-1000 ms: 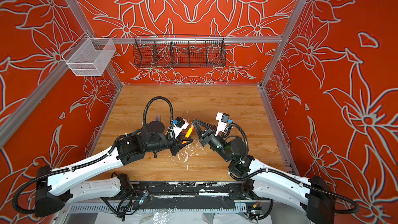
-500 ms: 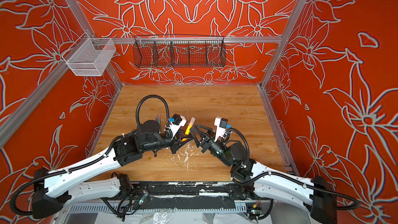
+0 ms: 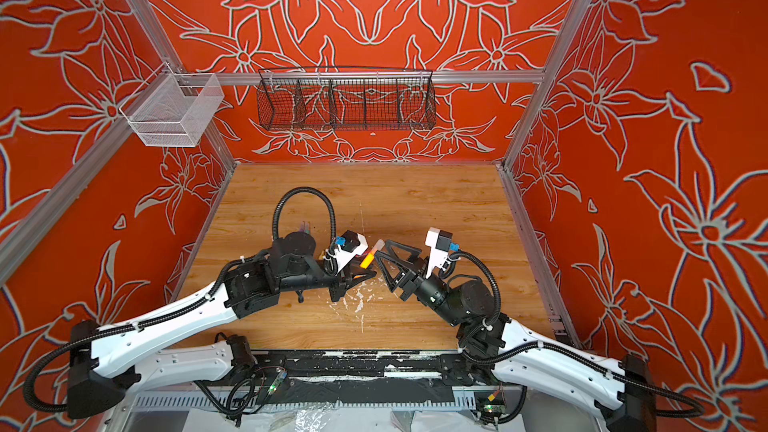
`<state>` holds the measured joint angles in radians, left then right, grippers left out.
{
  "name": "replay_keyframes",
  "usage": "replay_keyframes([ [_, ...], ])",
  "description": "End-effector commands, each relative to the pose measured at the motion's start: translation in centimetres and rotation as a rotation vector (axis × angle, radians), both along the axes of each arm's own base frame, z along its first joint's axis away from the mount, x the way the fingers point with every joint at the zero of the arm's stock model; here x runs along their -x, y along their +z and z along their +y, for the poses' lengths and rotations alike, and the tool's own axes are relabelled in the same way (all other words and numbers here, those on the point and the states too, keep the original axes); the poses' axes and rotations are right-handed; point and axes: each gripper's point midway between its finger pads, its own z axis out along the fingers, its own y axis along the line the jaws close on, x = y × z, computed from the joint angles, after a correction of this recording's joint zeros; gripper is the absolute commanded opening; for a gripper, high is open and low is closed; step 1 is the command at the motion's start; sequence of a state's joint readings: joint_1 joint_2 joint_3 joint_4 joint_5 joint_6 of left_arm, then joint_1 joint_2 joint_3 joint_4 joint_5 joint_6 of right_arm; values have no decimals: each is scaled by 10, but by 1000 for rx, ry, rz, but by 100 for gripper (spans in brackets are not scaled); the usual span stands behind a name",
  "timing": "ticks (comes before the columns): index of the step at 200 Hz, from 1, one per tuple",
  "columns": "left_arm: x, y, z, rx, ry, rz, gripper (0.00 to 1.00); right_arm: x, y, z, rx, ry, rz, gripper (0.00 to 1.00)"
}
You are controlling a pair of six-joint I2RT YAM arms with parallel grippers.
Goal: Insert the pens into the pen caps
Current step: 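Lower the cap onto the orange marker tip with the right gripper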
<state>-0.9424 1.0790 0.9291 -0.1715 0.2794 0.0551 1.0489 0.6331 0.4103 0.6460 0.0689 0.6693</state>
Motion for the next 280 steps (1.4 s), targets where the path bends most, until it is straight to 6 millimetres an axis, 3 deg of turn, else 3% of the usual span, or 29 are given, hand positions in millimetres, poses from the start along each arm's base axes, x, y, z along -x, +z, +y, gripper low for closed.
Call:
replay_keyframes([
  [1, 6, -3, -6, -38, -71, -7, 0, 2, 21, -3, -6, -13, -39, 67],
  [17, 3, -5, -9, -51, -63, -2, 0, -1, 20, -3, 9, -33, -37, 65],
  [45, -1, -6, -9, -57, -47, -10, 0, -3, 18, -5, 17, -52, -37, 41],
  [70, -2, -3, -6, -44, -31, -19, 0, -7, 10, -5, 27, -66, -19, 29],
  [144, -10, 14, 1, 39, 51, -42, 0, -12, -17, 21, 98, -12, 27, 0],
  [191, -19, 35, 14, 150, 151, -88, 0, -13, -51, 35, 170, -17, 113, 0],
  [246, -44, 73, 22, 212, 280, -251, 0, -13, -76, 46, 258, -62, 184, 0],
  [280, -51, 92, 24, 236, 307, -335, 0, -12, -80, 50, 288, -74, 222, 0],
])
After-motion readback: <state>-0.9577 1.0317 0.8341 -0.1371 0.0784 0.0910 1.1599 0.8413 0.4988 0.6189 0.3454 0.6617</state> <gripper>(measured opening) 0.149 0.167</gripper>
